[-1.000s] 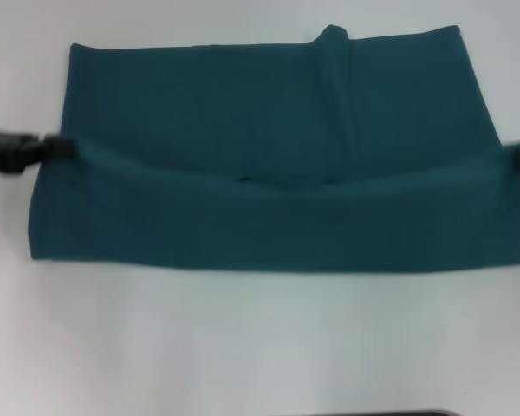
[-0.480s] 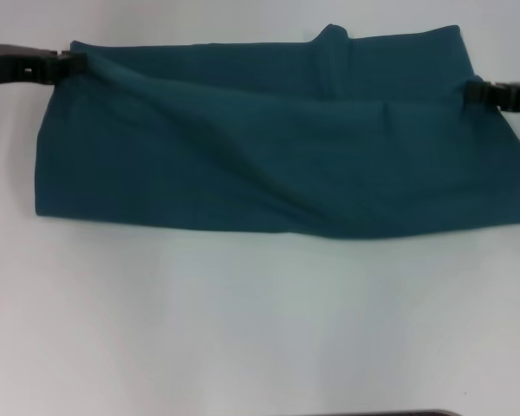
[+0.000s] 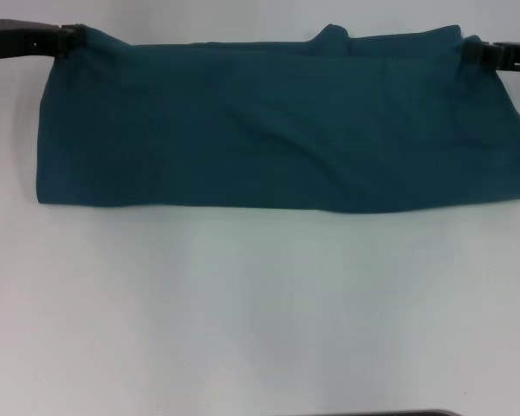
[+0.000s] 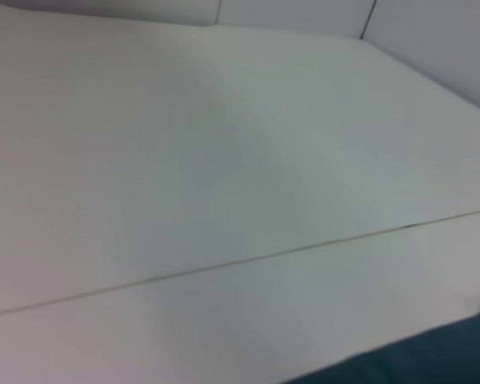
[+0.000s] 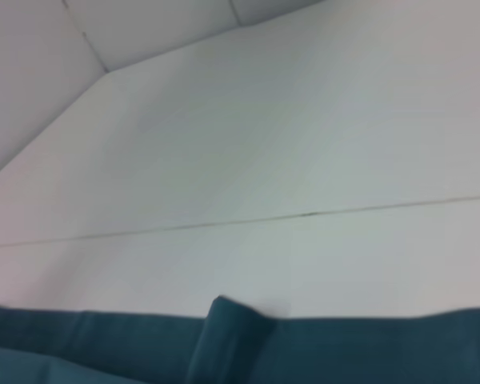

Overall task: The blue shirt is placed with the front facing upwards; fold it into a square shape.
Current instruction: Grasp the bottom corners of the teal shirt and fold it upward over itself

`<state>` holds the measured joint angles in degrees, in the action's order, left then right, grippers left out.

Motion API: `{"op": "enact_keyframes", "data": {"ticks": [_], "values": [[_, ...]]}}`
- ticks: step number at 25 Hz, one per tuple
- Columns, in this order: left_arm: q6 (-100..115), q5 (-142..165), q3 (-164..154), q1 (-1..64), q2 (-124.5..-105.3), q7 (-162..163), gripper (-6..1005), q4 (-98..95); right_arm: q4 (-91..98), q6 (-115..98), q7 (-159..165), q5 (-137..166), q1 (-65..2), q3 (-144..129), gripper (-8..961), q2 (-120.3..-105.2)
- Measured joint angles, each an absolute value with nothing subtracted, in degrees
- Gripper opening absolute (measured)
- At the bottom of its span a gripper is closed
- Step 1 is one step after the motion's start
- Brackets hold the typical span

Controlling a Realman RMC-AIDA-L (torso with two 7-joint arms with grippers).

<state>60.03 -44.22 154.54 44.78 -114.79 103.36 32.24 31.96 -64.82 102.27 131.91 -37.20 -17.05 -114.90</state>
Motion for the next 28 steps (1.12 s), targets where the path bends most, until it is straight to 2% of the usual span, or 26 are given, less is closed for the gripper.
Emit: {"op": "enact_keyframes", "data": {"ticks": [15,28], "values": [[50.1,-44.6,152.0,46.4,-116.44,103.4,34,30.9,30.8,-54.3,101.3,131.9,-41.7,-17.1,37,-116.39],[48.2,-47.3,151.8,47.3,-116.32,103.4,35,31.3,31.0,-51.6,101.0,129.9,-43.5,-18.4,40,-115.85]]}}
